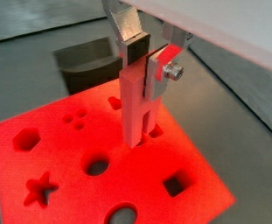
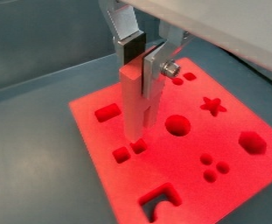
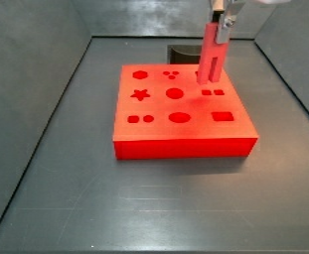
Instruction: Insert the double-square object.
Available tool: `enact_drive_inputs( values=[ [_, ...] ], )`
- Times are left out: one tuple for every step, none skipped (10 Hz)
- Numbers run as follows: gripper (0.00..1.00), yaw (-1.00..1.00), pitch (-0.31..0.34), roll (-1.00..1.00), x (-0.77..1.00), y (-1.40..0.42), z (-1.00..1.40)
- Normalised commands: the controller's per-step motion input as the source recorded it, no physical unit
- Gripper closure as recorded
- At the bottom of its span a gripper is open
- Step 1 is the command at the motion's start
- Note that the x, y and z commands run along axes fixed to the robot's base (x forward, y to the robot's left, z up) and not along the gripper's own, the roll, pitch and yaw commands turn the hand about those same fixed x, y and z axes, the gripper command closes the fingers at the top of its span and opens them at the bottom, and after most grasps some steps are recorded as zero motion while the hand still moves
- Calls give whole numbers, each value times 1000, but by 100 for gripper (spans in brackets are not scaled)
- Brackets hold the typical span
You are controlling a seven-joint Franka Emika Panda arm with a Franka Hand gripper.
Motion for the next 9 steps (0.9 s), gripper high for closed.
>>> enact_drive_inputs(
  values=[
    [100, -831, 0, 46, 220, -20, -20],
    [100, -789, 0, 59, 277, 0, -6],
    [100, -437, 9, 146, 246, 0, 34],
    [100, -106, 16, 214, 174, 0, 57],
    [100, -31, 36, 273, 340, 0, 20],
    [100, -43, 0, 304, 274, 0, 0],
    [100, -43, 10, 291, 211, 0, 0],
    [100, -43, 23, 310, 154, 0, 0],
    [100, -46, 54, 269, 0, 0, -34]
  ],
)
